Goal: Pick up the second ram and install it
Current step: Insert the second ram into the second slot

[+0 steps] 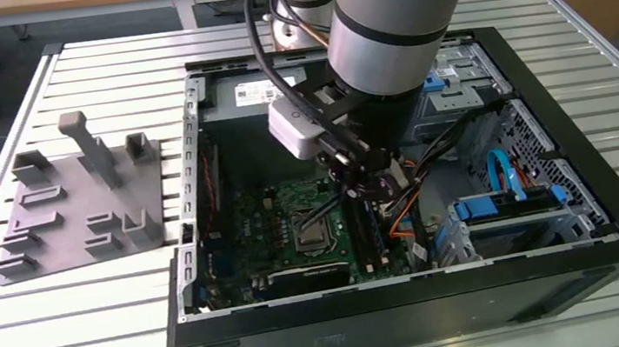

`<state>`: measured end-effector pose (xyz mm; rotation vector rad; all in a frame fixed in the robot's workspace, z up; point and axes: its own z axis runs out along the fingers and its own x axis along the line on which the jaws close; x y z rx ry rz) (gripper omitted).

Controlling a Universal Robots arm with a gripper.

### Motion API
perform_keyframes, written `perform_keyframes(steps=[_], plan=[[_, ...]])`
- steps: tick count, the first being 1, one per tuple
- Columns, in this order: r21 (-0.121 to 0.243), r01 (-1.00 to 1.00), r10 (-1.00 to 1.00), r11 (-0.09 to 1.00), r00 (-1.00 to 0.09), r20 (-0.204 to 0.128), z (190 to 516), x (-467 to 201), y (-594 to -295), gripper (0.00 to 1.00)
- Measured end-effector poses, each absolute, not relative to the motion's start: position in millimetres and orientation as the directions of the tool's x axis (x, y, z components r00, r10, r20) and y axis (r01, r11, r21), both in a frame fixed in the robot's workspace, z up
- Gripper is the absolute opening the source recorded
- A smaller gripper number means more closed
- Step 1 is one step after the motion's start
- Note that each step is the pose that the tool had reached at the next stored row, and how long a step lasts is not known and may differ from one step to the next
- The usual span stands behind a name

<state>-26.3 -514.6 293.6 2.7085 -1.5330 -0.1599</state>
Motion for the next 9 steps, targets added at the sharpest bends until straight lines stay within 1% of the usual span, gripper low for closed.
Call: perform_keyframes(steps=[9], plan=[[0.073,-0.805,-0.808,-0.588,0.584,-0.077,293.6,-26.3,-514.6,0.14]])
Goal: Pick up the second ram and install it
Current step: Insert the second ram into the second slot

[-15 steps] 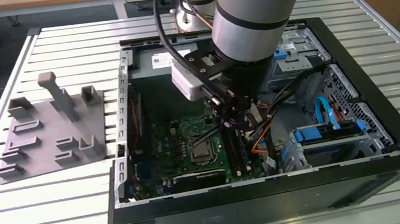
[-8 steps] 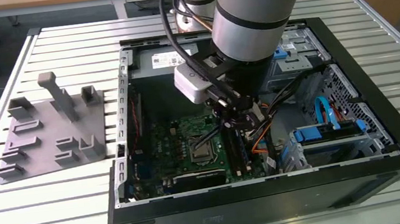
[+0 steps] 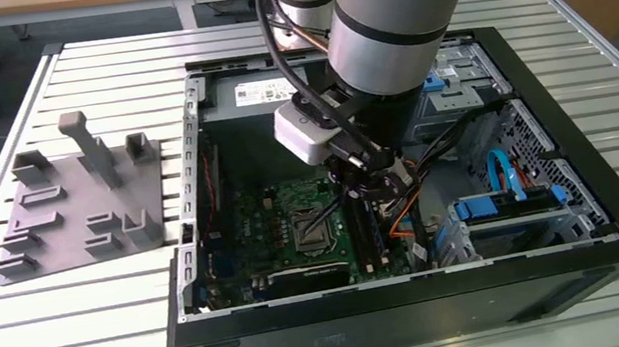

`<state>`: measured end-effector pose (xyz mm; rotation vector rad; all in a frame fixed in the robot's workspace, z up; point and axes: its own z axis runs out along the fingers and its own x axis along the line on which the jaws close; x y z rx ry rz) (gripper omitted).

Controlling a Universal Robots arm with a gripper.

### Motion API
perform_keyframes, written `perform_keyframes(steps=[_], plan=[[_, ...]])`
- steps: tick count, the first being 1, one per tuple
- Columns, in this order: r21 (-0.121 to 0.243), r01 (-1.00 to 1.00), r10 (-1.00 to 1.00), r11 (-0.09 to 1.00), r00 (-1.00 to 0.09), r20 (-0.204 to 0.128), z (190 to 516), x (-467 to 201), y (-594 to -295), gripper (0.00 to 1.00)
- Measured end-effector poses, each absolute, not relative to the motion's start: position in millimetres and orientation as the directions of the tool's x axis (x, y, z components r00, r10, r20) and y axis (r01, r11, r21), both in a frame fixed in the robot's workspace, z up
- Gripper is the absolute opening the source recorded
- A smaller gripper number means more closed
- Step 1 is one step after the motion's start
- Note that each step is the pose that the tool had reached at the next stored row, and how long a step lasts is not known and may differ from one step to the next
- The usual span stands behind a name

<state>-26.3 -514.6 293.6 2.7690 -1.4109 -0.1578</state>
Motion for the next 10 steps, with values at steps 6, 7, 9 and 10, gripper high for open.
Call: perform_keyframes(steps=[6,7,9,10], plan=[[0.072,-0.77,-0.773,-0.634,0.629,-0.077,293.6,-26.3,-514.6,0.14],[0.072,-0.764,-0.767,-0.641,0.637,-0.077,293.6,-26.3,-514.6,0.14],[0.072,-0.752,-0.755,-0.656,0.651,-0.077,293.6,-26.3,-514.6,0.14],[0.073,-0.745,-0.749,-0.663,0.658,-0.077,293.6,-26.3,-514.6,0.14]])
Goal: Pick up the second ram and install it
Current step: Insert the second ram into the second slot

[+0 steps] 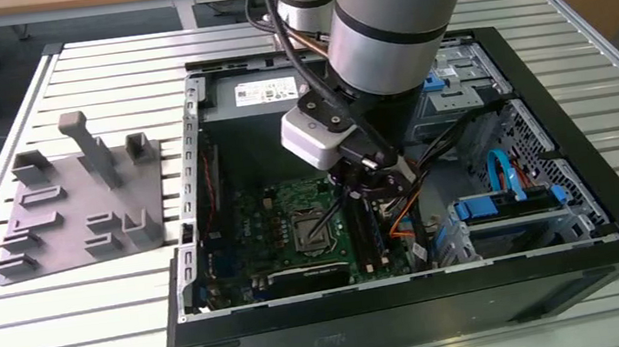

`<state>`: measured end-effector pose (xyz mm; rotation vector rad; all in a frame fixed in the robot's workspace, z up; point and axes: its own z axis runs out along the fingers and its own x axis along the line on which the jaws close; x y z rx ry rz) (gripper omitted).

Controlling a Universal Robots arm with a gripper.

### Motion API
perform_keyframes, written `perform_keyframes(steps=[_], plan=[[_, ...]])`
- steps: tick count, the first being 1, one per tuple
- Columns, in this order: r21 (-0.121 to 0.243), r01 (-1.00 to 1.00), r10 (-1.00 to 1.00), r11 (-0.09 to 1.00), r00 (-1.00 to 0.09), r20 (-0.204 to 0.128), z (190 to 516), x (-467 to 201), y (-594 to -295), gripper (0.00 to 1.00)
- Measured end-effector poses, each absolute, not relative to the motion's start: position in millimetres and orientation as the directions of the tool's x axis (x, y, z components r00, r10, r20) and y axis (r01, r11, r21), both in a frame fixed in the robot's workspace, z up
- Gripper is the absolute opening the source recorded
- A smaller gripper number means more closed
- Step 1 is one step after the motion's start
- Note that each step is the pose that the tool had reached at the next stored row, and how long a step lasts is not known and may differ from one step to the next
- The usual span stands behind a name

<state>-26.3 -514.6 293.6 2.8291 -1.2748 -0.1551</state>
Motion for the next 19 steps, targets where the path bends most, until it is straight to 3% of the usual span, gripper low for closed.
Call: perform_keyframes(steps=[19], plan=[[0.072,-0.578,-0.583,-0.813,0.809,-0.077,292.9,-26.1,-513.1,0.14]])
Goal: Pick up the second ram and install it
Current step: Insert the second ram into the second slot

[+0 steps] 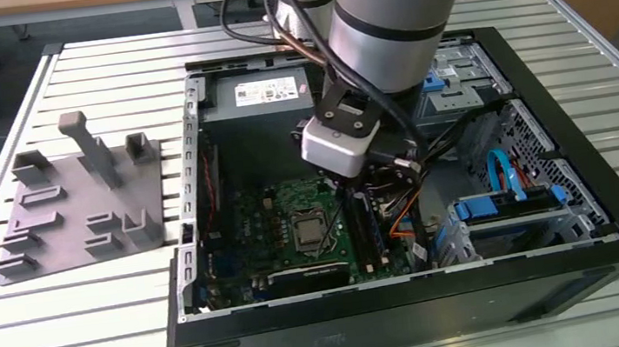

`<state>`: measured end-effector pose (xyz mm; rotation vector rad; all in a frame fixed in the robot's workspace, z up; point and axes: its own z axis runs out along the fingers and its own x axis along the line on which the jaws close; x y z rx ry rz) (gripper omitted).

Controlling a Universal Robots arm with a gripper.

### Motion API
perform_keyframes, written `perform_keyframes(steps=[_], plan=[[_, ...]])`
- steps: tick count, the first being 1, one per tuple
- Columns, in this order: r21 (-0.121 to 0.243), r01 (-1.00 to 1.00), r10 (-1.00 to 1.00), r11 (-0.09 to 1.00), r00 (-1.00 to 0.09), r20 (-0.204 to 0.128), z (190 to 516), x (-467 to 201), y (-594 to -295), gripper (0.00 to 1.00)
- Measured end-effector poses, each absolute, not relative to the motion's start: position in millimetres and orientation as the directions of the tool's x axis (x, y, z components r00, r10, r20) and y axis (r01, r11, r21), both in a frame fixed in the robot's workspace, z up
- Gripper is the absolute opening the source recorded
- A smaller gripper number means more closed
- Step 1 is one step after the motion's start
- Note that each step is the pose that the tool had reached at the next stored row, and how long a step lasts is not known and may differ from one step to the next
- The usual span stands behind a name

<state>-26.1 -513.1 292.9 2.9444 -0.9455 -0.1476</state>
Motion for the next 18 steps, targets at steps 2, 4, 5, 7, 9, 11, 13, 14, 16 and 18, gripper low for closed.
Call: perform_keyframes(steps=[2,4,5,7,9,11,13,14,16,18], plan=[[0.072,-0.571,-0.576,-0.817,0.814,-0.077,293,-26,-512,0.14],[0.072,-0.566,-0.571,-0.821,0.817,-0.077,293,-26,-510,0.14],[0.072,-0.565,-0.569,-0.822,0.819,-0.077,292,-26,-508,0.14],[0.072,-0.561,-0.566,-0.824,0.821,-0.077,292,-26,-504,0.14],[0.073,-0.559,-0.563,-0.826,0.823,-0.077,292,-26,-500,0.14],[0.072,-0.557,-0.562,-0.827,0.824,-0.077,291,-26,-495,0.14],[0.072,-0.556,-0.561,-0.828,0.825,-0.077,291,-26,-490,0.14],[0.072,-0.555,-0.559,-0.829,0.825,-0.077,291,-26,-488,0.14],[0.072,-0.548,-0.553,-0.833,0.83,-0.077,291,-26,-485,0.14],[0.072,-0.529,-0.534,-0.846,0.842,-0.077,290,-26,-485,0.14]])
